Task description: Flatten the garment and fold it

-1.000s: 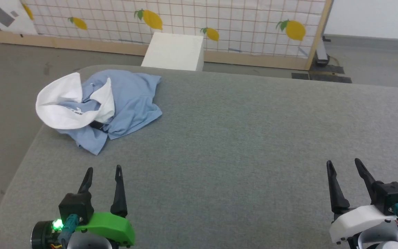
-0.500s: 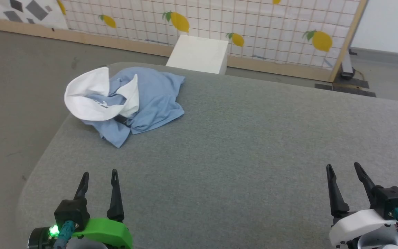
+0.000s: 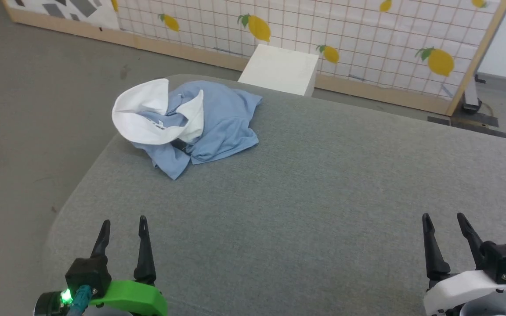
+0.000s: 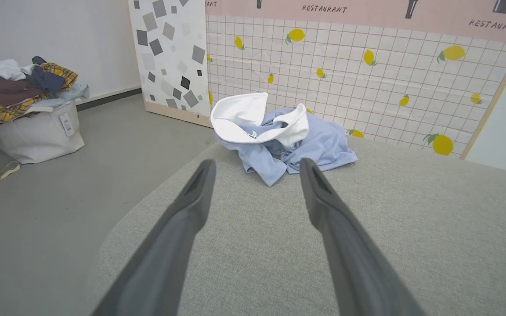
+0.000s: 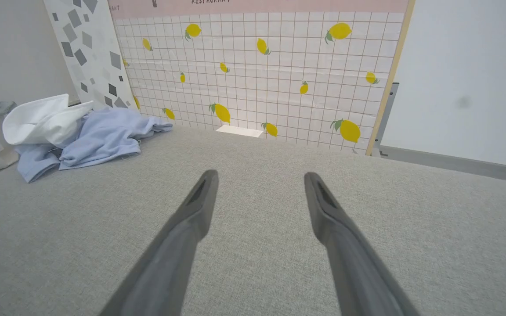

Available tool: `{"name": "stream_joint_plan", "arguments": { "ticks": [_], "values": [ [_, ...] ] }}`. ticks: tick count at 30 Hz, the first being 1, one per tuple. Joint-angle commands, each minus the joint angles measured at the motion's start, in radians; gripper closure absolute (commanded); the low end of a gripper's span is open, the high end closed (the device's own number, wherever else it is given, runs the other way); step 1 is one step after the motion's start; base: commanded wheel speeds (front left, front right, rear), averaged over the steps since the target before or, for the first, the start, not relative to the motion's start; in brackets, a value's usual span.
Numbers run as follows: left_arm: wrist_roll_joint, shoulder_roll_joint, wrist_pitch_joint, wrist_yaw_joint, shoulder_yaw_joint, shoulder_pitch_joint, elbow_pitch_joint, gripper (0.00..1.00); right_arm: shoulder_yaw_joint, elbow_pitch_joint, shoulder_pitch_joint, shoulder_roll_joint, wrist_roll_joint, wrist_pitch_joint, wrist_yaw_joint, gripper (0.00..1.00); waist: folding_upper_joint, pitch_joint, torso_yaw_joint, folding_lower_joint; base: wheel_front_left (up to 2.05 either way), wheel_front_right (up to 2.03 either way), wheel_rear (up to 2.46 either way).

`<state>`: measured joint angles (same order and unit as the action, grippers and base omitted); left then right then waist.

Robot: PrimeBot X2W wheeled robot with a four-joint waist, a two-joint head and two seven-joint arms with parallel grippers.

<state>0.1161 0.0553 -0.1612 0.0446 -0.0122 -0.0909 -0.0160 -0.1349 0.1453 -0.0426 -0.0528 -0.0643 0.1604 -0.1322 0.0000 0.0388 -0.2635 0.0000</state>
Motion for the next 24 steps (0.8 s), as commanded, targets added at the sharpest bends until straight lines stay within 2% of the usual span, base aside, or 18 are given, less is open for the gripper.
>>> {"name": "stream_joint_plan", "arguments": {
  "ticks": [1,9,11,24],
  "values": [
    [0.016,-0.003,-0.012,0.002,0.002,-0.014,-0.004,0.0,-0.005,0.008,-0.004,0.002,-0.006,0.013,0.001,0.0,0.0,0.0,-0.012,0.0,0.0,0.0,0.0],
    [0.029,-0.004,-0.029,0.009,-0.001,-0.019,-0.005,0.0,-0.003,0.012,-0.007,0.002,0.022,0.03,0.001,0.0,0.0,0.0,-0.048,0.0,0.0,0.0,0.0],
    [0.047,-0.004,-0.045,0.017,-0.007,-0.028,-0.004,0.0,0.006,0.018,-0.015,0.002,0.047,0.046,0.001,0.0,0.0,0.002,-0.084,0.0,0.0,0.0,0.0],
    [0.073,-0.005,-0.072,0.032,-0.016,-0.036,0.001,0.0,-0.008,0.032,-0.011,0.002,0.051,0.073,0.001,0.0,0.0,-0.002,-0.133,0.0,0.0,0.0,0.0]
  ]
}}
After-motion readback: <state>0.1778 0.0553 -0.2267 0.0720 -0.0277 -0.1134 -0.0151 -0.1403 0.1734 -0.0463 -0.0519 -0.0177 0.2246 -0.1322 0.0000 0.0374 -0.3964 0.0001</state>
